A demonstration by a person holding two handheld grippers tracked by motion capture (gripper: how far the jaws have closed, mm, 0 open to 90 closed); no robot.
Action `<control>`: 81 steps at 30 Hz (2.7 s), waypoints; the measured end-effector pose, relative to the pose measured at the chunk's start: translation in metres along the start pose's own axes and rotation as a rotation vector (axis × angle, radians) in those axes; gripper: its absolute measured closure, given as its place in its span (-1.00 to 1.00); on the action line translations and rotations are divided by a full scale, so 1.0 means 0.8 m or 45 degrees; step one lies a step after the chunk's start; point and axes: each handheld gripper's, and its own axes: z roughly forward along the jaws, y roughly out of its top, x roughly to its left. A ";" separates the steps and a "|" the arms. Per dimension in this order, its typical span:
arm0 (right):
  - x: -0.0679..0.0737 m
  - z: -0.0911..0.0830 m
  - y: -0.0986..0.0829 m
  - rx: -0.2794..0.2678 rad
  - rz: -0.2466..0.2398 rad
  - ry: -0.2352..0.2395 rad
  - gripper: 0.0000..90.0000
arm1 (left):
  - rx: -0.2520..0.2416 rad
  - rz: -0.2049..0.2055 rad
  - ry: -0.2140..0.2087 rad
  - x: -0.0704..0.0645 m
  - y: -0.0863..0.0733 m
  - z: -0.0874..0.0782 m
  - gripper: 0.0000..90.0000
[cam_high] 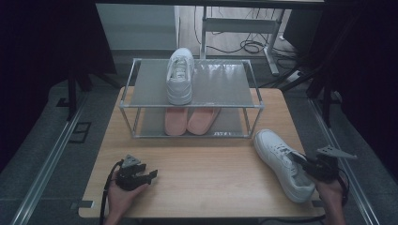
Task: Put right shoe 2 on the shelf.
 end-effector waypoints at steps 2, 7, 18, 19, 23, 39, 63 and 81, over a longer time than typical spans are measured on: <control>0.002 -0.004 0.001 -0.012 0.001 0.014 0.81 | 0.000 0.001 0.000 0.000 0.000 0.000 -0.09; 0.009 -0.020 0.002 -0.048 0.001 0.051 0.81 | 0.000 -0.001 0.001 0.001 0.000 -0.001 -0.09; 0.021 -0.047 0.001 -0.122 0.006 0.139 0.82 | 0.004 -0.005 0.001 0.000 0.000 0.001 -0.09; 0.023 -0.048 0.002 -0.125 0.005 0.145 0.82 | 0.003 -0.004 0.001 0.000 0.000 0.000 -0.09; 0.033 -0.053 0.005 -0.130 -0.012 0.160 0.82 | 0.005 -0.002 -0.001 -0.001 0.000 0.001 -0.09; 0.083 -0.032 0.026 -0.130 -0.046 0.241 0.82 | 0.006 -0.002 -0.002 -0.001 0.000 0.001 -0.09; 0.175 -0.003 0.082 -0.249 -0.102 0.432 0.81 | -0.006 -0.012 -0.001 0.002 0.000 -0.002 -0.10; 0.204 -0.008 0.172 -0.367 -0.089 0.500 0.81 | -0.012 -0.018 -0.005 0.005 0.001 -0.004 -0.10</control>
